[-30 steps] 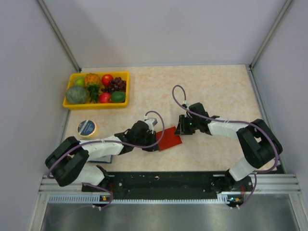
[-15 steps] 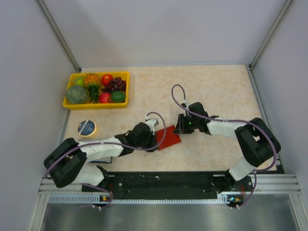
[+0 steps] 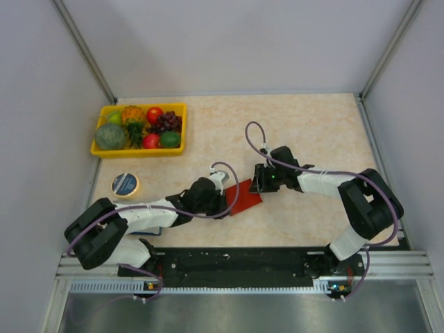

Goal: Fold the paper box

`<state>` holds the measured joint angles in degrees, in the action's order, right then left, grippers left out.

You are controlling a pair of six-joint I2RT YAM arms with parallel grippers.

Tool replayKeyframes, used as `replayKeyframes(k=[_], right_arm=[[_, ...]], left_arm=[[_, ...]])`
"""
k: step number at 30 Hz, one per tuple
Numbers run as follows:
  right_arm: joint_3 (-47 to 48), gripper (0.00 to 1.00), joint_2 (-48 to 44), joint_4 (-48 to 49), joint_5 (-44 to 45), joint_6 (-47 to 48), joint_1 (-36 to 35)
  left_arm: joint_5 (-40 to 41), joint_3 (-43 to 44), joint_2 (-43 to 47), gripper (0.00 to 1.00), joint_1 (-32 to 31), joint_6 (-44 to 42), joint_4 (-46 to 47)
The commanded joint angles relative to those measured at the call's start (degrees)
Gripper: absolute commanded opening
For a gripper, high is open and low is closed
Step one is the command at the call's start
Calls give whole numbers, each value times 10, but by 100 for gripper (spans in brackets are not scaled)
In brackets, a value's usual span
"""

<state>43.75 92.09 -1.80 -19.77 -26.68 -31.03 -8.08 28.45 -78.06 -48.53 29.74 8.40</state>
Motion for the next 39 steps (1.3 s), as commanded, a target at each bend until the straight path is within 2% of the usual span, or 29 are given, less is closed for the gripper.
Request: replayKeyframes(k=[1, 2, 5, 6, 8, 9, 11, 12, 13, 15, 17, 19, 21, 28, 31, 36, 39], right_arm=[[14, 46, -17, -86, 22, 33, -18], [20, 47, -30, -94, 24, 42, -18], [32, 50, -39, -113, 26, 53, -18], [34, 50, -39, -115, 26, 61, -18], [35, 52, -43, -121, 32, 71, -18], [35, 52, -44, -121, 33, 73, -18], [35, 52, -43, -121, 26, 77, -18], [35, 52, -41, -119, 25, 77, -18], [35, 52, -41, -116, 24, 79, -18], [35, 52, -36, -105, 20, 82, -18], [37, 51, -32, -91, 16, 88, -18], [43, 49, -19, -88, 12, 94, -18], [53, 48, -10, -87, 10, 102, -17], [47, 24, 20, -71, -10, 103, 9], [33, 13, 34, -61, -12, 99, 21], [3, 11, 43, -37, -12, 87, 31], [-2, 10, 46, -36, -13, 77, 40]], left_arm=[[19, -15, 12, 17, -1, 27, 35], [23, -16, 39, 27, -2, 37, 29], [38, -3, 98, 43, 0, 47, -12], [44, 6, 112, 52, 0, 50, -59], [65, 41, 149, 59, 1, 49, -112], [74, 52, 158, 67, 3, 47, -131], [86, 71, 171, 72, 22, 48, -160], [60, 79, 165, 76, 35, 46, -167], [43, 88, 153, 89, 51, 36, -181], [24, 121, 107, 90, 84, 24, -197], [6, 135, 66, 86, 110, -4, -172], [-24, 160, 42, 82, 120, -38, -162], [-26, 182, -1, 83, 122, -62, -161], [-94, 259, -150, 78, 131, -96, -160], [-119, 248, -157, 78, 131, -86, -132], [-129, 246, -171, 79, 132, -86, -148], [-190, 238, -188, 80, 141, -67, -137]])
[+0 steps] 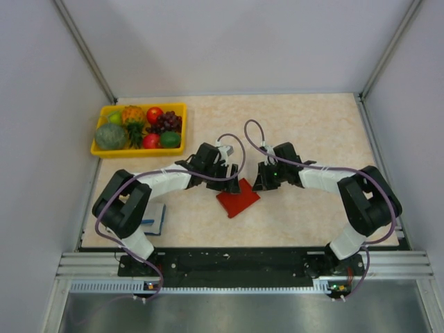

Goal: Fold the paper box

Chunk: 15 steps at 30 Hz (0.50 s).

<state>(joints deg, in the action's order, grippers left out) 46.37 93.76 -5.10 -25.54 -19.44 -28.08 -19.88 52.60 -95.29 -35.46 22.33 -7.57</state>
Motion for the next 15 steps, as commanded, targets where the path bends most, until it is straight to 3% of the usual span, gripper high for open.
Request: replayKeyframes(k=[1, 8, 15], right_arm=[[-33, 9, 29, -2, 44, 4, 14], [-54, 7, 22, 1, 66, -28, 15], [-83, 6, -12, 12, 81, -43, 14]], left_arm=[[-87, -13, -19, 80, 10, 18, 28], [-144, -53, -26, 74, 21, 74, 92], [-129, -76, 4, 74, 22, 83, 98]])
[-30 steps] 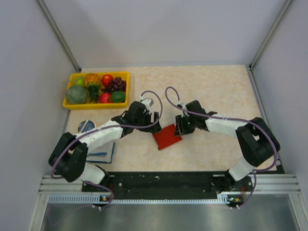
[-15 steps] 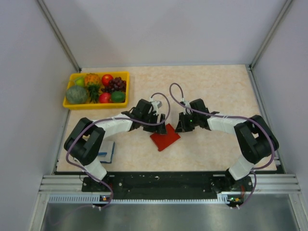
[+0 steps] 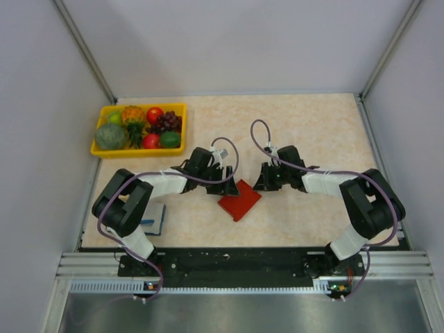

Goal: Fold the paper box

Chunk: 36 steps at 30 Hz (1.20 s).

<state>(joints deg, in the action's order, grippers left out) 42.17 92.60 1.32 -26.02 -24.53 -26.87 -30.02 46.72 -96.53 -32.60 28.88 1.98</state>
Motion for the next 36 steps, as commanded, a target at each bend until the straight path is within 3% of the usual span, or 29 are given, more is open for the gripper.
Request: replayKeyframes(k=[1, 6, 11, 16, 20, 26, 30, 35, 36], right_arm=[[-51, 6, -6, -44, 90, 4, 4], [-78, 6, -9, -18, 99, -28, 5], [-75, 6, 4, -19, 98, -32, 16], [-74, 5, 11, -21, 102, -37, 24], [-73, 5, 11, -20, 99, -35, 24], [-75, 5, 13, -17, 94, -32, 24], [-75, 5, 11, -18, 92, -33, 24], [-77, 5, 6, -18, 94, -32, 24], [-77, 5, 6, -18, 95, -33, 24]], left_arm=[[-26, -15, 19, 74, -6, 14, -8], [3, -15, 35, 75, -7, 6, -17], [36, -22, 63, 83, -5, -2, -52], [2, -16, 53, 84, 8, -1, -68], [49, -54, 99, 84, 14, 31, -58], [54, -181, 189, 84, 15, 219, 102], [62, -237, 190, 84, 14, 302, 192], [91, -317, 168, 80, 2, 465, 395], [114, -327, 163, 80, -10, 477, 399]])
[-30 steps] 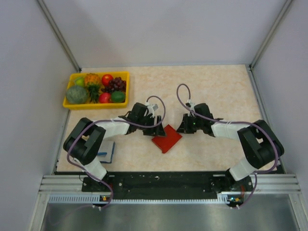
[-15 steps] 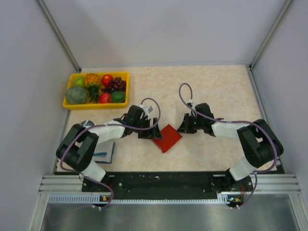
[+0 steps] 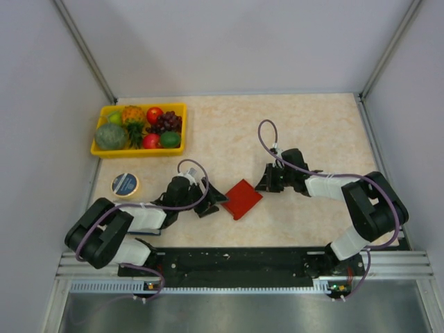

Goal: Fold the paper box

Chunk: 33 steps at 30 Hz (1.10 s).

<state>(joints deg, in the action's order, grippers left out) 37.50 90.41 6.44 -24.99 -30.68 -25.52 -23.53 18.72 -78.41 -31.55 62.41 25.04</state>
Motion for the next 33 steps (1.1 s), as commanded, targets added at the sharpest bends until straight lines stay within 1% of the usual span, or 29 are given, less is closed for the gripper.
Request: replayKeyframes(k=[1, 2, 3, 6, 8, 9, 13, 15, 16, 18, 21, 22, 23, 25, 26, 27, 28, 29, 30, 31, 32, 33], right_arm=[[-30, 5, 27, -69, 85, 28, 10], [-30, 5, 27, -69, 85, 29, 11], [-30, 5, 27, -69, 84, 29, 10], [-30, 5, 26, -68, 85, 29, 11], [-30, 5, 26, -69, 85, 30, 10], [-30, 5, 26, -69, 84, 29, 11], [-30, 5, 26, -69, 81, 29, 10], [-30, 5, 25, -69, 79, 30, 10], [-31, 5, 26, -69, 79, 29, 11], [-31, 5, 25, -69, 75, 26, 11], [-31, 6, 22, -56, 70, 25, 11], [-30, 6, 21, -57, 71, 26, 10], [-30, 8, 19, -57, 65, 26, 10], [-28, 11, 2, -63, 61, 33, 5], [-17, 19, -6, -75, 71, 40, -1], [-9, 23, -15, -103, 77, 47, -8], [-1, 26, -42, -120, 84, 66, -19], [19, 34, -58, -137, 95, 76, -25], [30, 38, -78, -175, 105, 86, -30], [42, 41, -124, -194, 118, 113, -46], [67, 51, -145, -213, 150, 129, -55], [78, 55, -173, -241, 160, 174, -65]], left_arm=[[58, -50, -23, 79, -26, 148, 177], [66, -53, -27, 76, -34, 162, 193], [86, -54, -33, 74, -53, 169, 194], [127, -61, -49, 73, -87, 193, 207], [159, -78, -65, 71, -98, 210, 241], [167, -84, -82, 70, -105, 213, 294], [218, -94, -118, 65, -119, 198, 354], [230, -102, -132, 62, -126, 185, 383], [250, -103, -137, 61, -128, 181, 409], [262, -103, -146, 59, -131, 182, 423], [270, -114, -161, 50, -134, 196, 478], [275, -119, -164, 44, -134, 199, 498], [275, -131, -168, 39, -134, 205, 533], [270, -137, -167, 33, -134, 219, 544], [263, -139, -162, 28, -134, 236, 545], [245, -139, -158, 27, -133, 244, 542], [238, -139, -153, 26, -132, 251, 536], [213, -135, -137, 25, -130, 269, 525], [199, -134, -127, 25, -126, 277, 492], [171, -135, -117, 24, -122, 285, 477], [157, -141, -90, 24, -118, 300, 460], [142, -145, -75, 20, -105, 310, 432]])
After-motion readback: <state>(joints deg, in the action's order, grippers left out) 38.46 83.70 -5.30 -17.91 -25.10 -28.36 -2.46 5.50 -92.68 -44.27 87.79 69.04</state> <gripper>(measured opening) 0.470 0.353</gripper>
